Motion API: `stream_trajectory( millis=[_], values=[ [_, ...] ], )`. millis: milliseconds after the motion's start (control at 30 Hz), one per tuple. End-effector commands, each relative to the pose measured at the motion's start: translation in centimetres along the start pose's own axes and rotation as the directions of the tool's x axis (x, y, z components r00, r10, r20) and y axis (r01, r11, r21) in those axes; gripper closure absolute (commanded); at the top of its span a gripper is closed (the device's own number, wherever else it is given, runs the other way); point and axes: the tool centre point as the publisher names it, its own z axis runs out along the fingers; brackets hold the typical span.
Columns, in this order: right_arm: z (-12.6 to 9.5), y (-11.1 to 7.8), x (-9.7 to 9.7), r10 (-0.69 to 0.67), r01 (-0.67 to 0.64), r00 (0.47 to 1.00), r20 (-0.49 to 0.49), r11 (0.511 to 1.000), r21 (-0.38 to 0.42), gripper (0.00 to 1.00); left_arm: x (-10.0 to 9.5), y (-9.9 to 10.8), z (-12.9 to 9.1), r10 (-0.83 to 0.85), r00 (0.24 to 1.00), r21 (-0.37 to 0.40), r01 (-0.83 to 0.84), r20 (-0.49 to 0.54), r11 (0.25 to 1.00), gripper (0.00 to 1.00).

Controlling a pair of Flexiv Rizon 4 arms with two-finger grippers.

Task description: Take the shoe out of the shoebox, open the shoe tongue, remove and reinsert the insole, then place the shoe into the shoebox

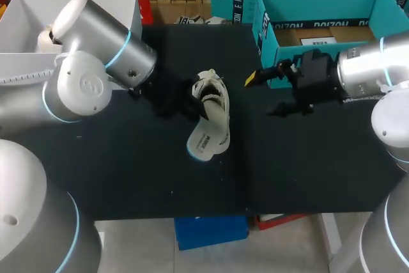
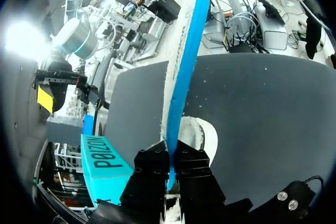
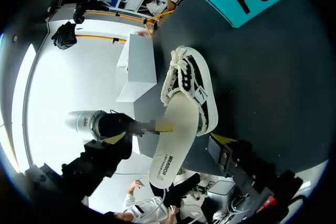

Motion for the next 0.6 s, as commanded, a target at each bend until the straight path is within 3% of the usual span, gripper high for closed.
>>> stream_trajectory(
  millis=[33, 433, 600],
  values=[
    [0.0, 0.0, 0.1, 0.001, -0.001, 1.0, 0.003, 1.0, 0.0, 0.0, -0.3, 0.4, 0.1, 0.006, 0.997, 0.017, -0.005, -0.072, 1.0, 1.0],
    [0.0, 0.0, 0.1, 0.001, -0.001, 1.0, 0.003, 1.0, 0.0, 0.0, 1.6, -0.5, 0.8, -0.001, 0.993, 0.015, 0.003, -0.115, 1.0, 1.0],
    [0.0, 0.0, 0.1, 0.001, -0.001, 1.0, 0.003, 1.0, 0.0, 0.0, 2.8, 0.1, 1.4, -0.003, 0.99, 0.008, 0.004, -0.14, 1.0, 1.0]
  ],
)
